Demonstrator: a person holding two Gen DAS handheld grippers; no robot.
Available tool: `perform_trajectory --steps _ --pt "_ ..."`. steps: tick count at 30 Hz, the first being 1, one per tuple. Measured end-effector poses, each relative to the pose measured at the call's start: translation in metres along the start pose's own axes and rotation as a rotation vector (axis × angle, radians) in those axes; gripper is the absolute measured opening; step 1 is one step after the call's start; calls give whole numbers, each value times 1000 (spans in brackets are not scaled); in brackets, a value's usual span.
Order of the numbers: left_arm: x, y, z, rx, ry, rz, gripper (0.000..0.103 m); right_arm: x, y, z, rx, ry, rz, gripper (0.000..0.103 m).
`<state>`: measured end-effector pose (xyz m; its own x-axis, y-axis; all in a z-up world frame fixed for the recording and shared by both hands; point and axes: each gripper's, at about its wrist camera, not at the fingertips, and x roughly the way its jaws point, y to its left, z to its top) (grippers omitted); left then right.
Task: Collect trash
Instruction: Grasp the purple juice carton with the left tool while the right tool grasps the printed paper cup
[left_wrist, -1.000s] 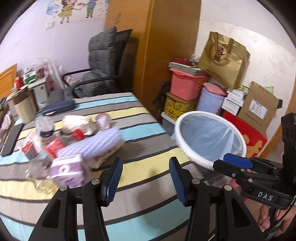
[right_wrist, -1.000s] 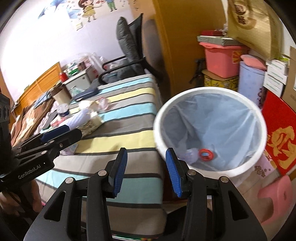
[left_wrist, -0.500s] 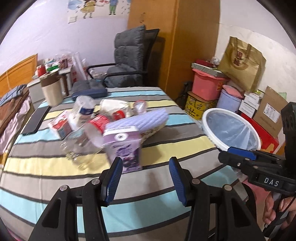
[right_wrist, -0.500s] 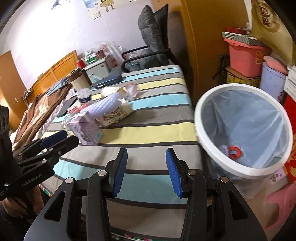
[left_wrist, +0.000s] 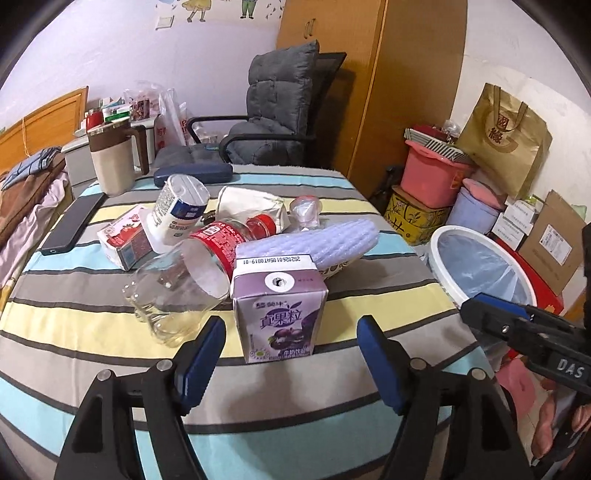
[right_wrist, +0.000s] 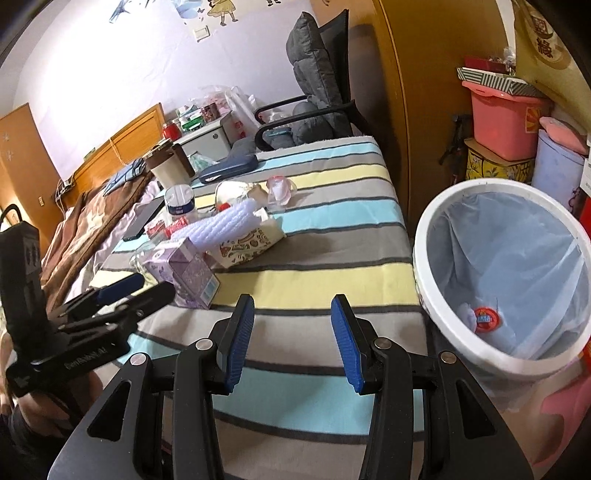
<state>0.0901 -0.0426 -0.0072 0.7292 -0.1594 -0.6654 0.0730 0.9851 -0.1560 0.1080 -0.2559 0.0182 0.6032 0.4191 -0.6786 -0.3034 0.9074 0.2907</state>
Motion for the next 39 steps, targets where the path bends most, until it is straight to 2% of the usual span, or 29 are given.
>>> perform_trajectory --steps 1,2,3,5,8,10,17,19,20,21,23,29,32,39 --pt "4 1 1 -3 5 -3 73 1 1 2 -1 -2 2 46" --pt "6 2 2 -6 8 -9 68 2 1 2 0 -3 6 46" --pt "9 3 2 -10 14 -6 59 3 2 4 1 -2 12 46" --pt "13 6 2 -15 26 0 52 7 4 7 -1 0 24 46" --pt "13 10 -1 -10 29 4 31 13 10 12 -13 8 42 46" --pt "9 12 -3 -9 24 -1 28 17 14 15 -22 13 55 46" --pt "2 21 -8 -34 21 -27 28 31 20 30 -16 10 97 46" --pt "3 23 -7 -35 21 -35 31 34 20 32 -14 11 94 46" --pt "3 23 -5 -36 19 -38 42 35 19 32 -11 12 91 46" --pt "3 23 -4 -37 15 -42 58 34 19 32 -8 12 87 46" --pt "5 20 0 -45 3 -57 72 34 16 31 -4 12 75 46" --pt "22 4 13 -25 4 -38 73 31 1 30 28 16 46 46" --pt "28 4 16 -35 18 -34 62 32 -2 31 35 19 46 46" --pt "15 16 6 -40 11 -45 61 43 5 36 18 35 78 46"
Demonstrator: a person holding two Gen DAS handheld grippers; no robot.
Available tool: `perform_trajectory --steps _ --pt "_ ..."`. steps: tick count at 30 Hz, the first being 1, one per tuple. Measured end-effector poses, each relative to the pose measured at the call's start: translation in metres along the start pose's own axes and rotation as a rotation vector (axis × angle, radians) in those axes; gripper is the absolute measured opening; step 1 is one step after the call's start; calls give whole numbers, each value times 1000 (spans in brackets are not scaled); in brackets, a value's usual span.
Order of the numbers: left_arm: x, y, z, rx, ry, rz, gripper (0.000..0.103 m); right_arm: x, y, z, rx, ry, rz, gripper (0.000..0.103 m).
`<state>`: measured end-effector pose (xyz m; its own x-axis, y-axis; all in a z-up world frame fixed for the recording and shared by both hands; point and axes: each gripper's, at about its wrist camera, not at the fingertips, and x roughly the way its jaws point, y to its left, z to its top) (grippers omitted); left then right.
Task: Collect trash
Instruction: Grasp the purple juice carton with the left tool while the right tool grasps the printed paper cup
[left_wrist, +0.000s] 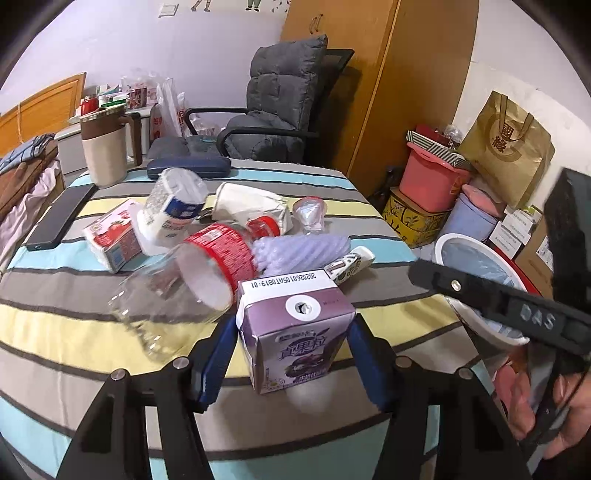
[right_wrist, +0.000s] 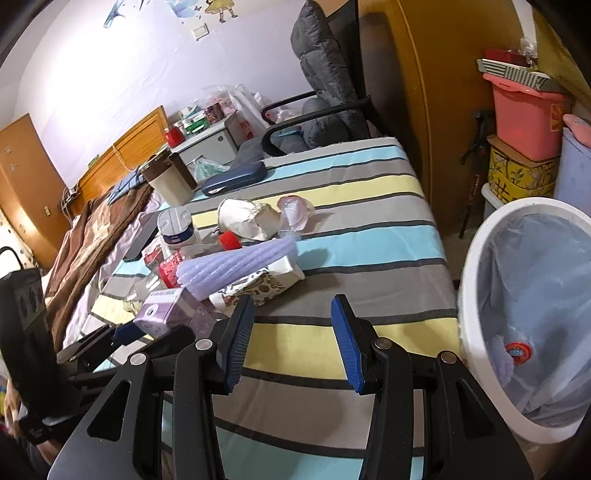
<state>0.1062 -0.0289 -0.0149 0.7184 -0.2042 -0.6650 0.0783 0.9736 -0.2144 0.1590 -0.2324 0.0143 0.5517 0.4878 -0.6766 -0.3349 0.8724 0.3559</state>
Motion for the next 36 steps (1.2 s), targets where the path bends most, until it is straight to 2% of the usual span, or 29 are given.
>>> perform_trajectory --steps 6,13,18,23,29,31,33,34,36 --pt "-16 13 -11 -19 -1 -5 61 18 13 10 -25 20 16 46" --pt "-22 24 -13 -29 -6 -8 61 49 0 22 128 77 12 46" --pt "-22 25 -13 -29 -5 -18 61 61 -4 16 203 125 -5 46" --pt "-21 26 -13 -28 -5 -26 61 54 -11 10 285 152 14 46" --pt "-21 26 -13 -28 -6 -30 61 61 -17 6 389 178 94 46" --pt "-21 26 -13 -29 -5 -31 61 62 -14 8 373 168 106 40" --pt "-21 26 -14 -29 -5 -31 61 59 -5 10 334 156 120 19" --pt "-21 26 -13 -29 -5 -30 61 58 -1 12 307 150 104 14" --pt "-22 25 -13 -28 -5 -31 61 53 8 15 238 131 90 13"
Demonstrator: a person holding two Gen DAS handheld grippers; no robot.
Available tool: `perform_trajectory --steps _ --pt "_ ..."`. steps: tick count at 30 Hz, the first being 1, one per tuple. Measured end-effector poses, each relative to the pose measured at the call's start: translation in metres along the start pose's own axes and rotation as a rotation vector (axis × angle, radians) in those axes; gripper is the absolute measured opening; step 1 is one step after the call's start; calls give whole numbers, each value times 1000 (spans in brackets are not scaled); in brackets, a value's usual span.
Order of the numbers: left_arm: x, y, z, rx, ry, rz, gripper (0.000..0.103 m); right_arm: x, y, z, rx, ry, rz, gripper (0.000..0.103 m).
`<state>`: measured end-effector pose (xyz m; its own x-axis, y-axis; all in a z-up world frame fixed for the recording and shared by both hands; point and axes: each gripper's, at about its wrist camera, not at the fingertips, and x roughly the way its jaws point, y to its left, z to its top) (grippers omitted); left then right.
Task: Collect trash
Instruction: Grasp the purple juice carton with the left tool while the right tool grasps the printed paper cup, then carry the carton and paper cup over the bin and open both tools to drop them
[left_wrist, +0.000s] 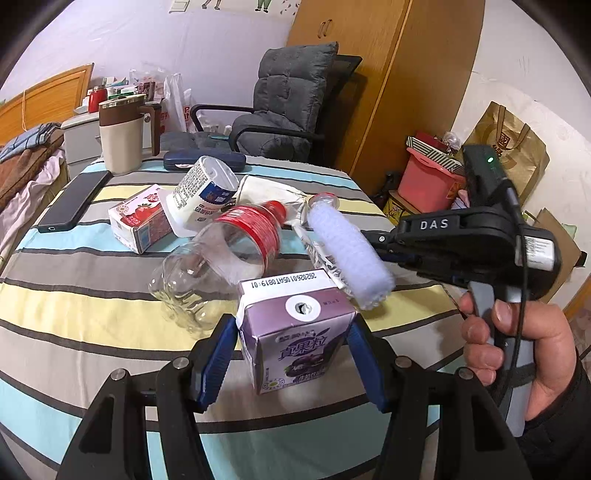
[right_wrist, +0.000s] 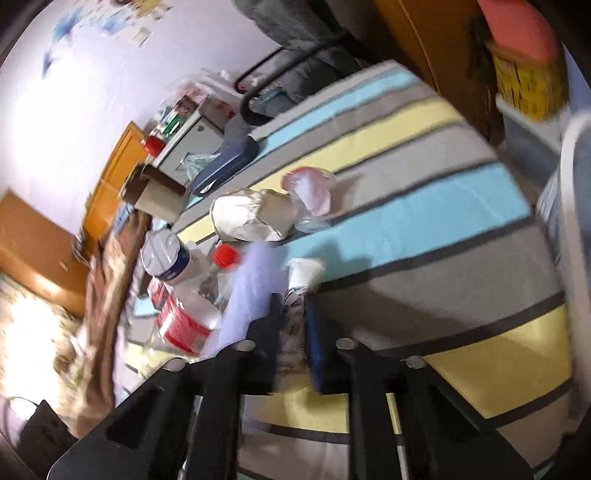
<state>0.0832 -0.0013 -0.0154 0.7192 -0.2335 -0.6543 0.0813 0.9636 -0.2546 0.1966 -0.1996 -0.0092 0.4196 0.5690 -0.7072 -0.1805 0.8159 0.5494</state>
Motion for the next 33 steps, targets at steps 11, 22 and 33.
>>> perform_trajectory --steps 11,22,33 --pt "-5 -7 -3 14 2 9 61 -44 49 -22 -502 -240 -279 12" --pt "-16 -12 -6 19 -10 23 61 -40 15 -13 -454 -153 -273 13" --pt "-21 -9 -10 12 -4 30 61 -45 9 -24 -378 -144 -213 63"
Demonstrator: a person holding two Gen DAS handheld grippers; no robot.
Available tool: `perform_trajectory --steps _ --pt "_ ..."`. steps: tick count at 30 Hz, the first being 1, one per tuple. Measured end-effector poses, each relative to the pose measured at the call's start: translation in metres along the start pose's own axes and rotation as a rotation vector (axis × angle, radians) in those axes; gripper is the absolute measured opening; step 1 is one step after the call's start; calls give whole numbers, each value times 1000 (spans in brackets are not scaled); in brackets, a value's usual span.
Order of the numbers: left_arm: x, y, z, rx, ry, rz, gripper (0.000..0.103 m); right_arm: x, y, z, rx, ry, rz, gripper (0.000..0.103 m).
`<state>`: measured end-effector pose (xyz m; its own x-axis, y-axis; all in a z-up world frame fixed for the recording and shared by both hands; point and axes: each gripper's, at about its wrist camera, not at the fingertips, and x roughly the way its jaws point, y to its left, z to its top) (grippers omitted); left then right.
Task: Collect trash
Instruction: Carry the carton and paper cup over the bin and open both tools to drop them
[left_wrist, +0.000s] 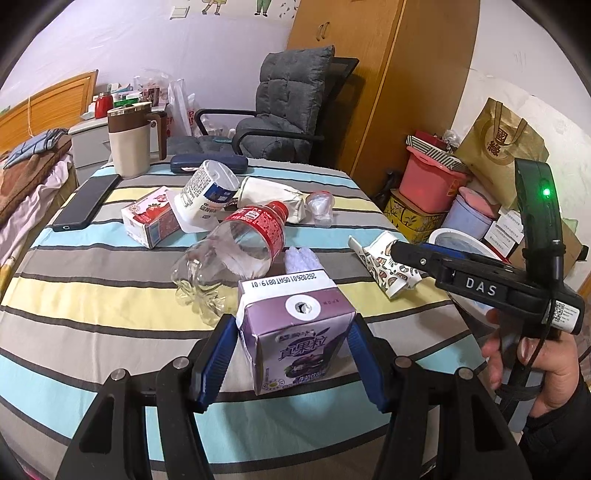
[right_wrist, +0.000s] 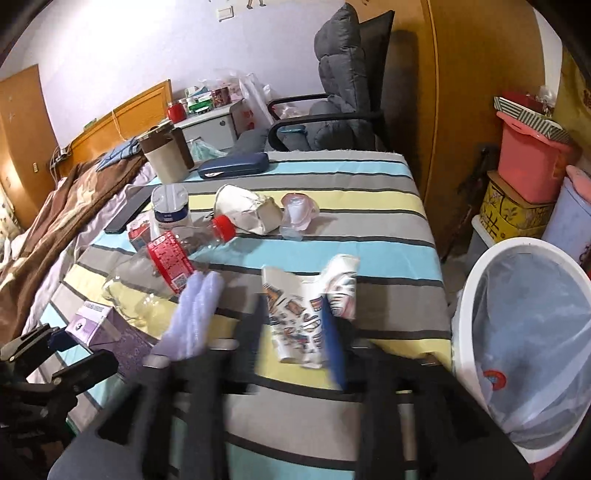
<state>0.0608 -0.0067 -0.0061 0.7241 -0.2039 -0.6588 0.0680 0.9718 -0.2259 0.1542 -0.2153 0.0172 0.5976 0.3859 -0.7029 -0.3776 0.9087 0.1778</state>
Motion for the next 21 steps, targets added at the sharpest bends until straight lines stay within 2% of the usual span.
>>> perform_trajectory --steps 4,8,9,10,11,12,21 --pt "-1 -1 -1 5 4 -3 61 4 -7 -1 19 -1 -22 62" --pt "-2 -5 2 15 -1 -6 61 21 -25 -5 109 76 -8 62" --pt "-2 -7 2 18 -3 -7 61 24 -27 -7 129 90 14 58" --pt "-2 -8 3 21 -5 -7 61 25 -28 -9 137 96 14 49" --pt "-3 -8 4 23 -7 -6 61 26 -27 -11 137 104 20 25" --pt "-3 -9 6 26 -10 -5 61 26 -26 -12 133 105 14 22" --pt "-1 -21 23 50 -27 2 61 -8 -20 -10 93 18 19 22"
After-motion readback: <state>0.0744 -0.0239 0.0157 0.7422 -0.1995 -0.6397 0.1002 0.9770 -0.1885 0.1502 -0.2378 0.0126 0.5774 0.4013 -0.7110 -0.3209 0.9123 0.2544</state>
